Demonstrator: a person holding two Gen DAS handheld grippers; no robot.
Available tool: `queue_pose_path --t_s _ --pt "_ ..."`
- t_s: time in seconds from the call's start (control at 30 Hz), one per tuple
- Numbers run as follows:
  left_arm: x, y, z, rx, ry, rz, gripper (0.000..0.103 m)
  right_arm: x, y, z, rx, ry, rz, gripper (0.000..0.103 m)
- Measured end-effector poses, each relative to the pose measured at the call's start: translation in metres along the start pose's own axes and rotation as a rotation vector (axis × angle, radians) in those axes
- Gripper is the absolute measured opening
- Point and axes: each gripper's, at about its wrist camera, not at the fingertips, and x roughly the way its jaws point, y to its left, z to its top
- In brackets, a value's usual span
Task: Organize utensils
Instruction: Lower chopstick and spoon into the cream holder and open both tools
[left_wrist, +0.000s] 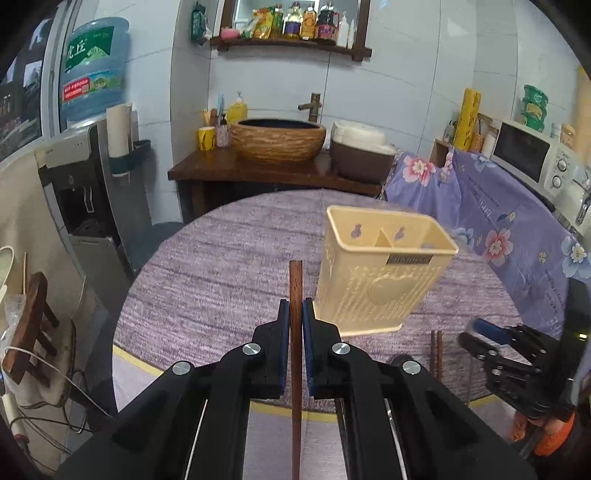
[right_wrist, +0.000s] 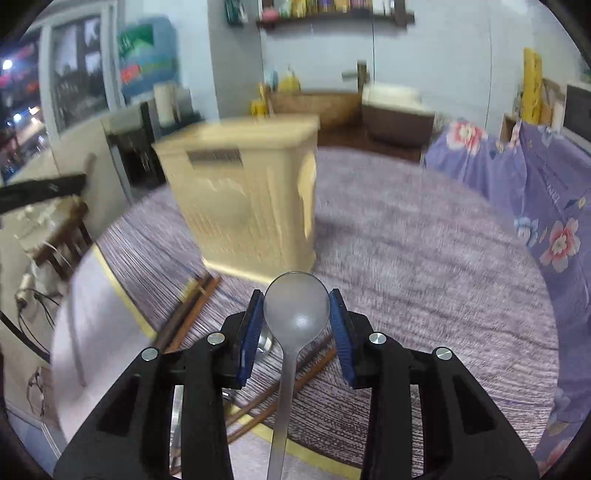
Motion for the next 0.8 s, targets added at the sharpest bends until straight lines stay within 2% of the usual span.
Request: queue_pose_path --t_s 0.1,0.3,0.37,0.5,0.63,0.8 --pt "-0.012 0.002 0.011 -0.006 -0.05 -0.009 0.008 -0.034 0.004 0.011 0.009 -0.13 0.001 0.037" --pt "-0.03 -0.001 0.044 -0.006 -0.128 -0.058 0.008 -0.057 0.008 0.056 0.039 -0.244 0.072 0.037" --pt "-0.036 -0.001 0.058 -0.021 -0.149 -0.083 0.008 -0.063 0.013 0.077 0.028 -0.294 0.064 0.037" --pt "-0.051 -0.006 0.093 -0.025 -0.205 -0.117 0.008 -0.061 0.012 0.121 0.03 -0.345 0.078 0.037" --pt "-0.062 -0.009 0.122 -0.026 -0.241 -0.125 0.008 -0.053 0.021 0.158 -0.028 -0.393 0.025 0.037" --pt "-0.07 -0.024 0.157 -0.01 -0.3 -0.113 0.008 -0.028 0.023 0.194 -0.033 -0.438 -0.037 0.037"
